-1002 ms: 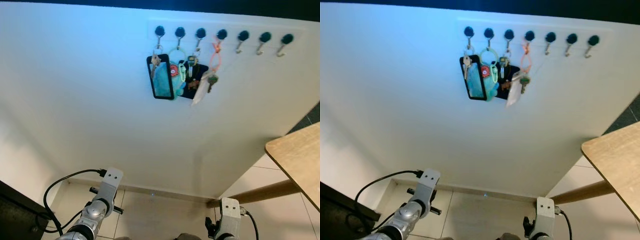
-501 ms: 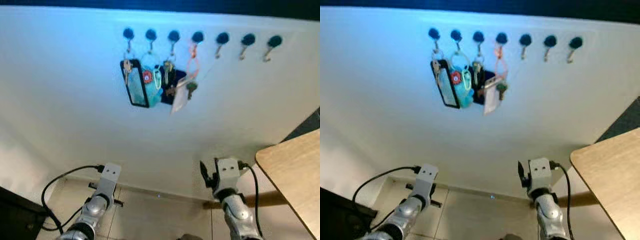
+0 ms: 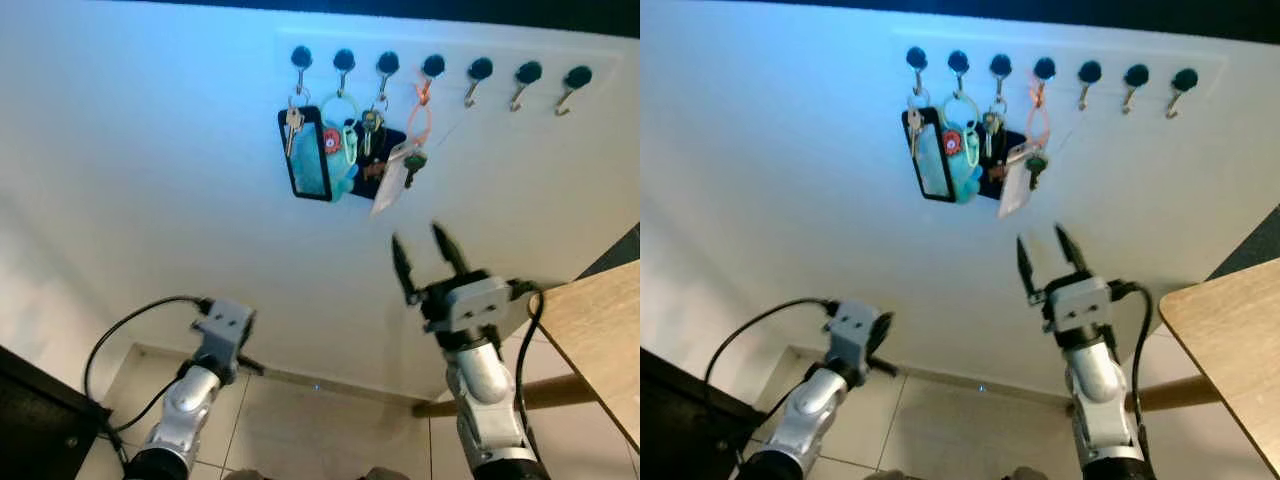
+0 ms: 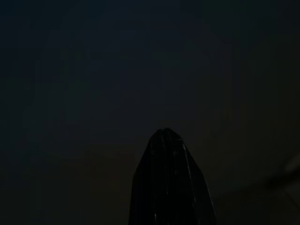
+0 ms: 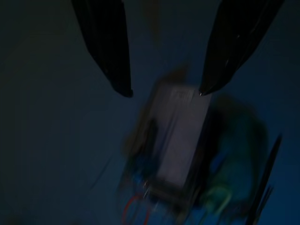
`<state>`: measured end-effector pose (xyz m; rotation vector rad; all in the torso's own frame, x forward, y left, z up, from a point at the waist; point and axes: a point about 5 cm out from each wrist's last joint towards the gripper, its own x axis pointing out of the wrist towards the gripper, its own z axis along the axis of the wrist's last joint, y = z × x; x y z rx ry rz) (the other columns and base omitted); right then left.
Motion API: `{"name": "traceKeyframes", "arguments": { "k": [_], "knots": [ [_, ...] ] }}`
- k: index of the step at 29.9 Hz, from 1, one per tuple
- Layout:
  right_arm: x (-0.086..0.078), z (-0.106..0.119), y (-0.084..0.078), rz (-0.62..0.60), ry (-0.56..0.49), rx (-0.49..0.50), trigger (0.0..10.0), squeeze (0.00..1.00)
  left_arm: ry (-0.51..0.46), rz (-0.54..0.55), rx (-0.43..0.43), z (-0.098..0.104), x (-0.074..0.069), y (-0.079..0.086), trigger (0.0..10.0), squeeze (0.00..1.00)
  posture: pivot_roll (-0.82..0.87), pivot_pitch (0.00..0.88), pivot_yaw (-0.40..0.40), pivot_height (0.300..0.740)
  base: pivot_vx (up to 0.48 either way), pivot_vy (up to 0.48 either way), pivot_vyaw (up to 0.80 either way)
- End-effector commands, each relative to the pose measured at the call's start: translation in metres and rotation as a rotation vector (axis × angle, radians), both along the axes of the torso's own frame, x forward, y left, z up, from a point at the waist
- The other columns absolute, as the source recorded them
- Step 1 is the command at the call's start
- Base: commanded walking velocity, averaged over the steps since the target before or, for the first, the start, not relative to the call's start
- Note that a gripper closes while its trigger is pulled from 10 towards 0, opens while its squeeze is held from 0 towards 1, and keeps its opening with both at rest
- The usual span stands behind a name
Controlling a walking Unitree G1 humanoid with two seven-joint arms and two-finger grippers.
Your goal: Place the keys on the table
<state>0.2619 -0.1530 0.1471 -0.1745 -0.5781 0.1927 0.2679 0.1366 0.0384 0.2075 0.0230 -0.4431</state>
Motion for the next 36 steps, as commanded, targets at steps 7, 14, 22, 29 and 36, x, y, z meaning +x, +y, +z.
{"name": "traceKeyframes", "arguments": {
  "k": [7,14,22,29,36],
  "knots": [
    [0.011,0.017,0.0,-0.052,0.007,-0.013,10.0,0.58,-0.109,-0.054,-0.033,0.025,0.003,-0.016,10.0,0.0,0.03,0.038,0.025,0.74,0.0,0.0,0.0],
    [0.021,0.021,0.018,0.025,0.011,-0.156,10.0,0.0,-0.123,-0.052,-0.04,0.034,0.004,-0.018,10.0,0.0,0.03,0.043,0.028,0.74,0.0,0.0,0.0],
    [0.037,0.023,0.03,-0.079,-0.008,-0.404,10.0,0.0,-0.135,-0.052,-0.041,0.04,0.003,-0.021,10.0,0.0,0.04,0.058,0.005,0.74,0.0,0.0,0.0],
    [0.045,0.025,0.028,-0.2,-0.039,-0.536,10.0,0.0,-0.124,-0.047,-0.047,0.041,0.002,-0.024,10.0,0.0,0.04,0.062,0.006,0.74,0.0,0.0,0.0],
    [0.043,0.029,0.026,-0.246,-0.076,-0.543,10.0,0.0,-0.129,-0.059,-0.041,0.043,0.003,-0.026,10.0,0.0,0.04,0.061,0.009,0.74,0.0,0.0,0.0]
  ]
}}
